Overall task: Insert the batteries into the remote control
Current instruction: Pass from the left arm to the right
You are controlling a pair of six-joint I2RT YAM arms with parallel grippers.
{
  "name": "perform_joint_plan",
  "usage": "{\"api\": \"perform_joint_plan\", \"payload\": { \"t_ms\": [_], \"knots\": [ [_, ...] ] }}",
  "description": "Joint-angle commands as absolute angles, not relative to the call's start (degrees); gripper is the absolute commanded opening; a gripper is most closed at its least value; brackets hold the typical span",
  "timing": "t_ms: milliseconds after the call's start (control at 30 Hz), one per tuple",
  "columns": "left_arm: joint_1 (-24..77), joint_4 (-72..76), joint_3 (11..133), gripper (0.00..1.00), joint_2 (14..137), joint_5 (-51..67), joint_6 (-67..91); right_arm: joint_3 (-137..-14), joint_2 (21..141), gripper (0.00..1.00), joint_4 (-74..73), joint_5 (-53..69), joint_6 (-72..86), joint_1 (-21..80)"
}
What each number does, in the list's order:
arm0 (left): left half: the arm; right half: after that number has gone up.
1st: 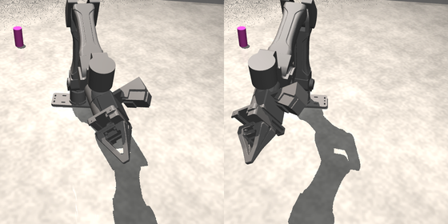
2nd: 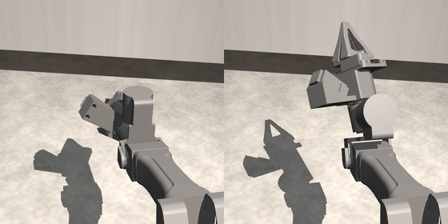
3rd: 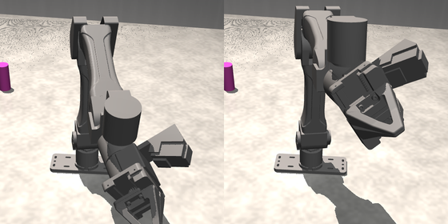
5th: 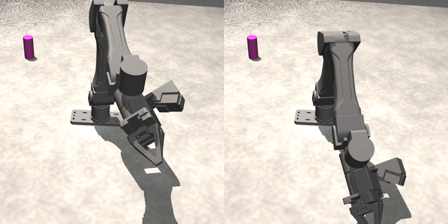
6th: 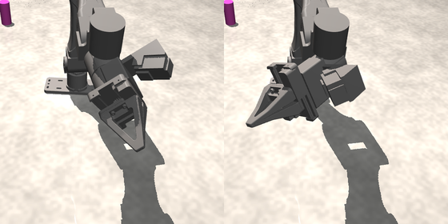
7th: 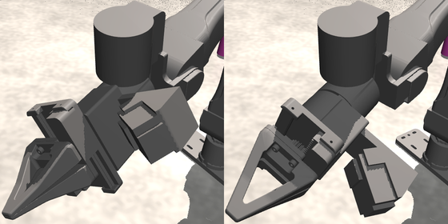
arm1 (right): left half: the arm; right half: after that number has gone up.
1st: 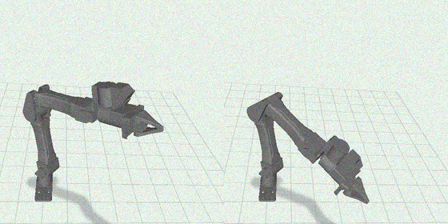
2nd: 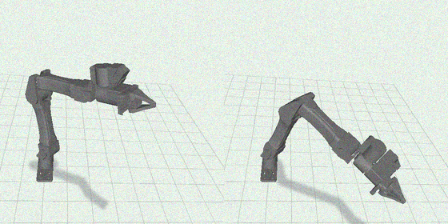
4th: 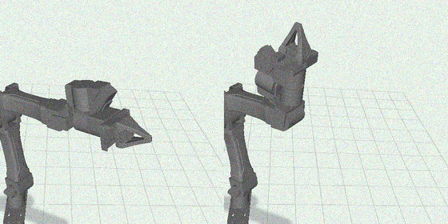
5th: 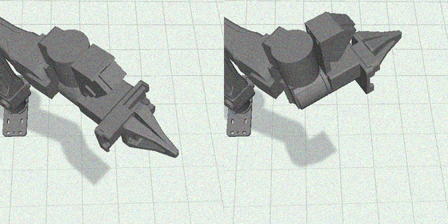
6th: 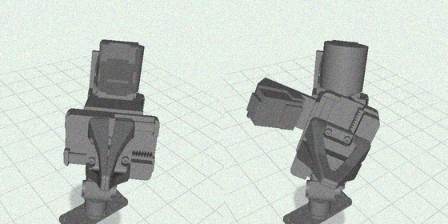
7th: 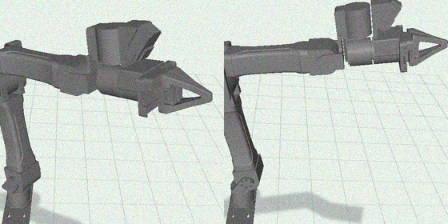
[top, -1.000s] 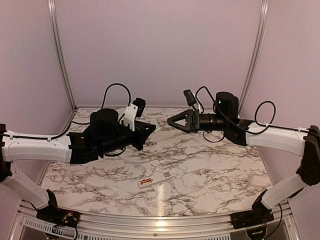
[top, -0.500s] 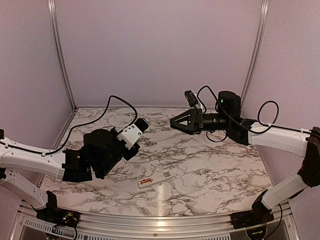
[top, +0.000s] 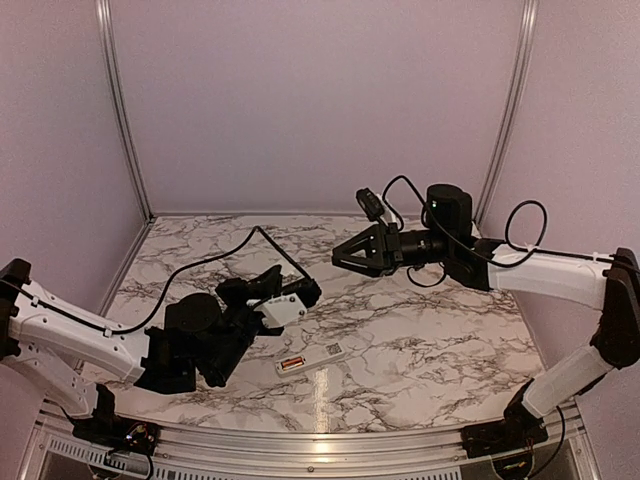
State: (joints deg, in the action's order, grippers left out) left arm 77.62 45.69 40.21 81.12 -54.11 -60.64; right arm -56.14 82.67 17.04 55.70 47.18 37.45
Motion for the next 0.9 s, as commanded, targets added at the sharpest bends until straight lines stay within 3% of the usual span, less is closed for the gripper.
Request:
{"api": "perform_joint_plan", "payload": {
  "t_ms": [0,867],
  "knots": [
    [79.3,52.65,39.2,0.0,84.17,-55.69,-68.77,-59.26,84.91,0.51,19.34,57.32,49.51,38.9],
    [81.34,62.21,38.67,0.0,88.9,-58.12,-82.66,-64.16,91.37,0.46,14.45,59.1,48.63,43.9]
  ]
}}
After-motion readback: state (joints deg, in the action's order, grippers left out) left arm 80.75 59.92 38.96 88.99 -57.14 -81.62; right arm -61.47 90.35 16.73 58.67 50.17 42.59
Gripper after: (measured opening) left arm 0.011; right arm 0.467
